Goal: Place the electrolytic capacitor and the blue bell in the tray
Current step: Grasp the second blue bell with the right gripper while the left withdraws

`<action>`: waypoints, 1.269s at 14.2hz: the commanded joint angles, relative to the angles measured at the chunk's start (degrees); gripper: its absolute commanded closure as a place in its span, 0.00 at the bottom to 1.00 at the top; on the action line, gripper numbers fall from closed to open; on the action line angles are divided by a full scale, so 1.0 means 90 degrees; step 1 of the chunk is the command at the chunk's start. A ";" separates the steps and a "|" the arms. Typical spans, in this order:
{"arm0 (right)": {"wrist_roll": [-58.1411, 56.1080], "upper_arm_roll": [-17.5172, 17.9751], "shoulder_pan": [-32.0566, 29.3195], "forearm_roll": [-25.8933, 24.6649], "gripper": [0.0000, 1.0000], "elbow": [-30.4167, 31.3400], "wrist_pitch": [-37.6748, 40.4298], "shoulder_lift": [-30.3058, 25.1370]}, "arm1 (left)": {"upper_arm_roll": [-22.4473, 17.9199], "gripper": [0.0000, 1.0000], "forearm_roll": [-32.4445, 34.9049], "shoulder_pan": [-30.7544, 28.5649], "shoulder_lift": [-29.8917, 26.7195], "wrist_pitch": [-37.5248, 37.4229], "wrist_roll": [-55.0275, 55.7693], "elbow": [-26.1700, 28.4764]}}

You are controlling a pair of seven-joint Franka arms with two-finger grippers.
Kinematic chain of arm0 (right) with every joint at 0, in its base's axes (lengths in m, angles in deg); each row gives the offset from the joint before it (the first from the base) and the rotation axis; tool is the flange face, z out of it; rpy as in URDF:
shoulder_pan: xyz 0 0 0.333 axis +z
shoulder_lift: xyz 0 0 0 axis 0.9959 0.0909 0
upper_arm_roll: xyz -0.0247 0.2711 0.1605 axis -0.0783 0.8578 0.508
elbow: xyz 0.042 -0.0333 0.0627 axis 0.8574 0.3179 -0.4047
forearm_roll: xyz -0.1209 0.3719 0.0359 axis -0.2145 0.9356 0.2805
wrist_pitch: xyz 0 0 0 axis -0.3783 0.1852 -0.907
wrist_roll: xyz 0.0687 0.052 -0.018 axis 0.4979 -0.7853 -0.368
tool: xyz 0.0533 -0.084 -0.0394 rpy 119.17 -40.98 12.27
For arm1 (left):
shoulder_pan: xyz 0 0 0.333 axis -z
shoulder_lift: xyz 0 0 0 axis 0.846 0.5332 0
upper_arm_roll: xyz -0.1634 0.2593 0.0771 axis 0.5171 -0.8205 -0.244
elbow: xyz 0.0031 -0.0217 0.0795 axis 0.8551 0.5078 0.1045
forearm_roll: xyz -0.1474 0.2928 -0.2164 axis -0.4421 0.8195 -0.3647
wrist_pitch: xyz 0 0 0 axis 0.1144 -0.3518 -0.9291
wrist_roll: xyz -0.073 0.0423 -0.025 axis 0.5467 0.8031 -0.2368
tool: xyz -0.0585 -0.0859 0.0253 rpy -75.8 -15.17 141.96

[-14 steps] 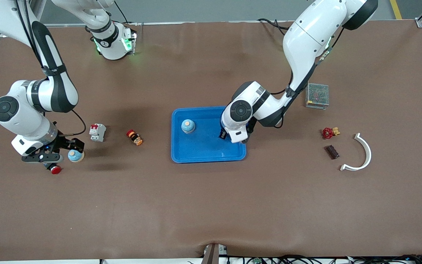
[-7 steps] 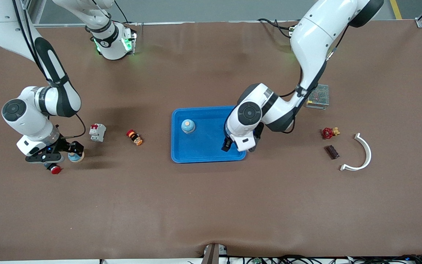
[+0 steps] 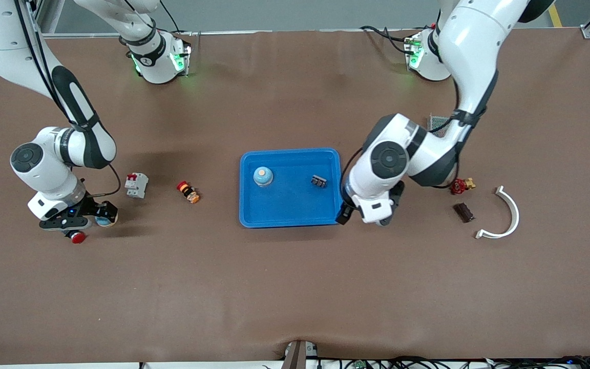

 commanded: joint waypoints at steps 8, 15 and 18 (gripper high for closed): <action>0.0012 0.0139 -0.0241 -0.0113 0.00 0.0000 -0.0088 0.0265 | 0.0005 0.00 0.0147 -0.1387 -0.0401 -0.0831 -0.2449 0.0169; 0.0451 0.0168 -0.0183 -0.0054 1.00 -0.0059 0.0378 0.0129 | 0.0005 0.00 0.0489 -0.2218 -0.0236 -0.0958 -0.3494 0.0276; 0.1356 0.0256 0.0060 -0.0025 1.00 -0.0253 0.1878 -0.0504 | 0.0005 0.00 0.0499 -0.2482 -0.0147 -0.0958 -0.3943 0.0315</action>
